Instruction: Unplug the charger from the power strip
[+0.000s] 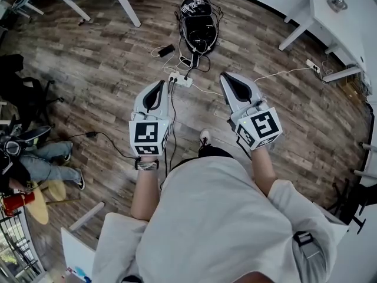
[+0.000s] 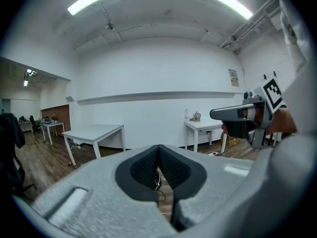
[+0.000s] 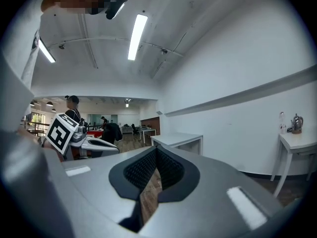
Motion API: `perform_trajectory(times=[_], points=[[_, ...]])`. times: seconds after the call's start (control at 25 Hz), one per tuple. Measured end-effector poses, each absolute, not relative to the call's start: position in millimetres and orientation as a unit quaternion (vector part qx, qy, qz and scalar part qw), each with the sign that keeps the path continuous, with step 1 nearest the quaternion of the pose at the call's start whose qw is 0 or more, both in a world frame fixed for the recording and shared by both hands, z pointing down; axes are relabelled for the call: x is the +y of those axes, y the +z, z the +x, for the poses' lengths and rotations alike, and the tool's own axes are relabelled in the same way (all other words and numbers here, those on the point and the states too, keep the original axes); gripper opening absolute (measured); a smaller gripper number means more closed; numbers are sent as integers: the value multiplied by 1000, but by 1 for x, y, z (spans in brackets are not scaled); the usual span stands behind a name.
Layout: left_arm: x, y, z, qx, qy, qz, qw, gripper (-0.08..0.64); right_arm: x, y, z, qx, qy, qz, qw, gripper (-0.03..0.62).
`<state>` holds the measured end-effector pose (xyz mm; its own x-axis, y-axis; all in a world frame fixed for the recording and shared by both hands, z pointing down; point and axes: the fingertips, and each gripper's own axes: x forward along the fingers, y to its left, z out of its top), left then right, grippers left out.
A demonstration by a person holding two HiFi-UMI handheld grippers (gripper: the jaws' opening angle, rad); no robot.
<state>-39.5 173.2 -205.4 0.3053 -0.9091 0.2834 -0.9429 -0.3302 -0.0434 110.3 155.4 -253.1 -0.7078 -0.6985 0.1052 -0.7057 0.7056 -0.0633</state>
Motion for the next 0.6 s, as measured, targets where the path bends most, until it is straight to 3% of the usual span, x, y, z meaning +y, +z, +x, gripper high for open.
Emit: perform_trajectory(times=[0.6], points=[[135, -182, -29, -580, 144, 797, 88, 4, 117, -227, 102, -923, 76, 371, 61, 2]])
